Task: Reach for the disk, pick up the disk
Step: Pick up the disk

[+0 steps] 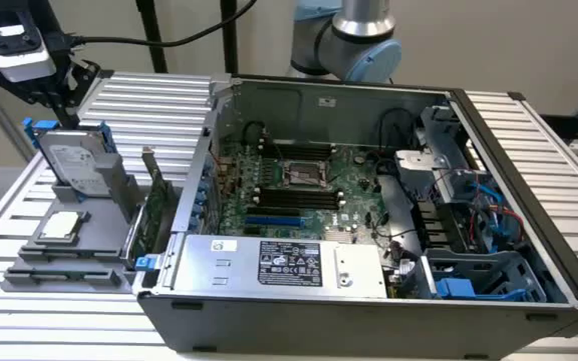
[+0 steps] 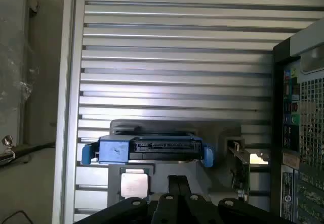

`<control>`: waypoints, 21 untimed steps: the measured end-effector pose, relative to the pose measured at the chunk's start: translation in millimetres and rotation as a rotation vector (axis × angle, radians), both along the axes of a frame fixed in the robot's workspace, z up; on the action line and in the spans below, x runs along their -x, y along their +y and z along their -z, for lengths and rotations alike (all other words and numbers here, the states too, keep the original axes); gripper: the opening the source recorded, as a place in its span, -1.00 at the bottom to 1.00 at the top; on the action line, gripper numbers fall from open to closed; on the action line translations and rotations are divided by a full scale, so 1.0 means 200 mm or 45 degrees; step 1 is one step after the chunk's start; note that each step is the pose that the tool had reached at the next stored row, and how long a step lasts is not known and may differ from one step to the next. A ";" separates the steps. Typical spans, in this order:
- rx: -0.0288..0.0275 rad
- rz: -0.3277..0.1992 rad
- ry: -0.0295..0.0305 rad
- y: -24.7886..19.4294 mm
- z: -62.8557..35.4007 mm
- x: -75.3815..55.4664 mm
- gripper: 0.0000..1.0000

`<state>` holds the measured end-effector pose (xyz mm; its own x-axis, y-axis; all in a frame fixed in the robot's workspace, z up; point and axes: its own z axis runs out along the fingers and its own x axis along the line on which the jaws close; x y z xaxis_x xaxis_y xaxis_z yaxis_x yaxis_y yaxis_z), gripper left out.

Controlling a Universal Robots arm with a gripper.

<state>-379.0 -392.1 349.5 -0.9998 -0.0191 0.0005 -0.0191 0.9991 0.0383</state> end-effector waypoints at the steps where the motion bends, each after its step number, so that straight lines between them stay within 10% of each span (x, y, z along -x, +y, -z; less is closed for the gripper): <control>1: 0.0001 0.000 0.0000 0.000 0.000 0.00 -0.79; 14: 0.0002 0.000 0.0003 0.001 -0.001 0.00 -0.79; 21: 0.0004 0.000 0.0000 0.062 0.000 0.12 -0.79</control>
<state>-403.2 -379.7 349.5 -0.9998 -0.0187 0.0005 -0.0187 0.9991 0.0379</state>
